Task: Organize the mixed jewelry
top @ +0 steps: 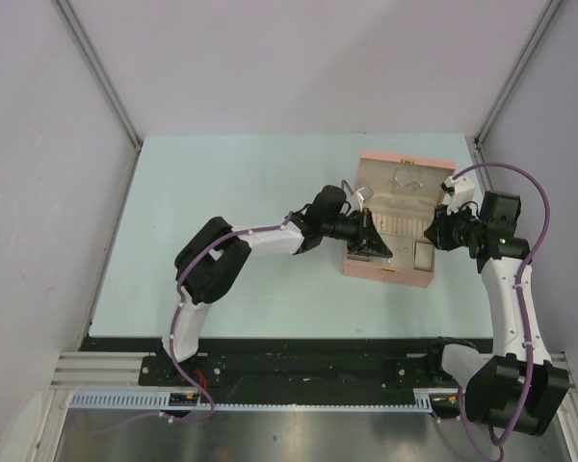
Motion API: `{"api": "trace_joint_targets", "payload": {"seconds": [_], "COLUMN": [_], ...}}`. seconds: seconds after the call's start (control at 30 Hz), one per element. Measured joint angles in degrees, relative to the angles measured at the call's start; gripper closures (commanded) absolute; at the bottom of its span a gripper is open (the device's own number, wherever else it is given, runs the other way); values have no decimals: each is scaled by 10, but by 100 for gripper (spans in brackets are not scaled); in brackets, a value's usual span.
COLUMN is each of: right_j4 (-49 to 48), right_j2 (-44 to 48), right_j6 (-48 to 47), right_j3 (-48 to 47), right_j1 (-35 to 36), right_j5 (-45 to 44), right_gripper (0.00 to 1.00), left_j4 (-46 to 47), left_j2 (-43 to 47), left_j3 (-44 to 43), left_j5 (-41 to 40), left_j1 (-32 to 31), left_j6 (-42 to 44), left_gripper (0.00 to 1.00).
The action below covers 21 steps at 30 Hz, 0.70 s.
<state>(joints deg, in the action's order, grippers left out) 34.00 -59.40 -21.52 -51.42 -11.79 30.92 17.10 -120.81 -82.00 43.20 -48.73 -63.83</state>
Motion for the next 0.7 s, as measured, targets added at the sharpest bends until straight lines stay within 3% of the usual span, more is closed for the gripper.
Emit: {"api": "trace_joint_targets", "payload": {"seconds": [0.7], "right_j4": [1], "right_j2": [5], "right_j6": [-10], "right_j3": [0], "right_j1": [-8], "right_j5": [11], "right_gripper": [76], "left_j4": [73], "left_j2": [-19], "left_j3": [19], "left_j5": [33], "left_j1": [30], "left_j6": [-37], "left_gripper": [99]}}
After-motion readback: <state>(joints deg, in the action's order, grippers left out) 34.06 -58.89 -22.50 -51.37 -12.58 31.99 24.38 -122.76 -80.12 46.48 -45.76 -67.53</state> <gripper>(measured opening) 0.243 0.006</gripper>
